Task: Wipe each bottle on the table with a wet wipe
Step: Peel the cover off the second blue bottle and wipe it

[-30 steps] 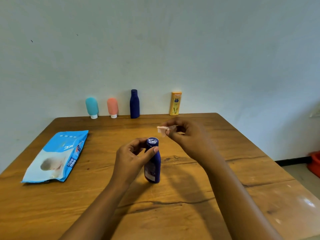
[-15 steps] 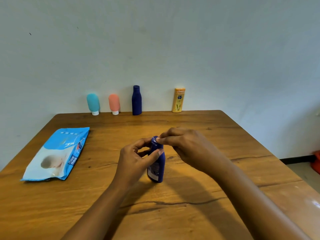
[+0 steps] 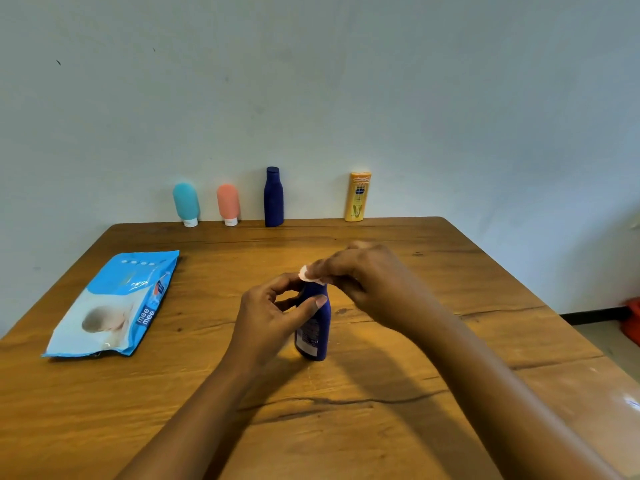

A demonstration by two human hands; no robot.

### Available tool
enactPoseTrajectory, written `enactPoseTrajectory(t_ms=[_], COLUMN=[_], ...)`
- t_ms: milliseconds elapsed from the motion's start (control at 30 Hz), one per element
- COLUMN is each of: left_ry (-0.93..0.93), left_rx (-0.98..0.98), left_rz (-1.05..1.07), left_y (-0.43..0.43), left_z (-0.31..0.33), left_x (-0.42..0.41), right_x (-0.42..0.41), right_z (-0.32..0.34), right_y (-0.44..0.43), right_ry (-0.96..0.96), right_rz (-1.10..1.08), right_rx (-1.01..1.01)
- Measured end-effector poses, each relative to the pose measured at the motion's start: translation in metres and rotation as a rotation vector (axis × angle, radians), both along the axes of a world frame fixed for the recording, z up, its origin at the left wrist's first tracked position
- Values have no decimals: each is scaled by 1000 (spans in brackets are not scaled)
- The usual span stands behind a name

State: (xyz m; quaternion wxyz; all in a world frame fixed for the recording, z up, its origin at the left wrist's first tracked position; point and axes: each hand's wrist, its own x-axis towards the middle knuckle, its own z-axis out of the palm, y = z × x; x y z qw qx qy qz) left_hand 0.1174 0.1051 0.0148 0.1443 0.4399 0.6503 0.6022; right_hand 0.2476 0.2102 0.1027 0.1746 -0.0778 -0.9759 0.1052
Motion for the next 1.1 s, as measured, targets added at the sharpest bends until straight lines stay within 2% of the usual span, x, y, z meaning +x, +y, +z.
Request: enactPoseTrajectory(t_ms=[100, 200, 267, 367, 533, 700, 800, 900, 1100], left_ry=[-6, -39, -43, -29, -37, -77, -75, -45, -12], left_rx=[12, 10, 11, 10, 11, -3, -26, -30, -1], left_rz=[5, 6, -7, -35, -17, -31, -33, -31, 39], left_y=[-2, -2, -2, -2, -1, -2, -2, -2, -2], left_z=[0, -1, 0, 1, -2, -5, -6, -7, -10], left_x=[0, 0, -1, -1, -1, -3, -2, -2, -1], right_x=[7, 0, -10, -16, -3, -18, -23, -12, 11], right_z=[10, 11, 6, -8, 2, 4, -11, -16, -29], right_y=[16, 19, 6, -6, 9, 13, 8, 11, 5], right_ry=[-86, 76, 120, 42, -48, 48, 26, 119, 194], right_rz=[-18, -115, -93, -41, -112, -158, -137, -148, -122], right_rx=[37, -111, -167, -138, -205, -584, -673, -838, -982])
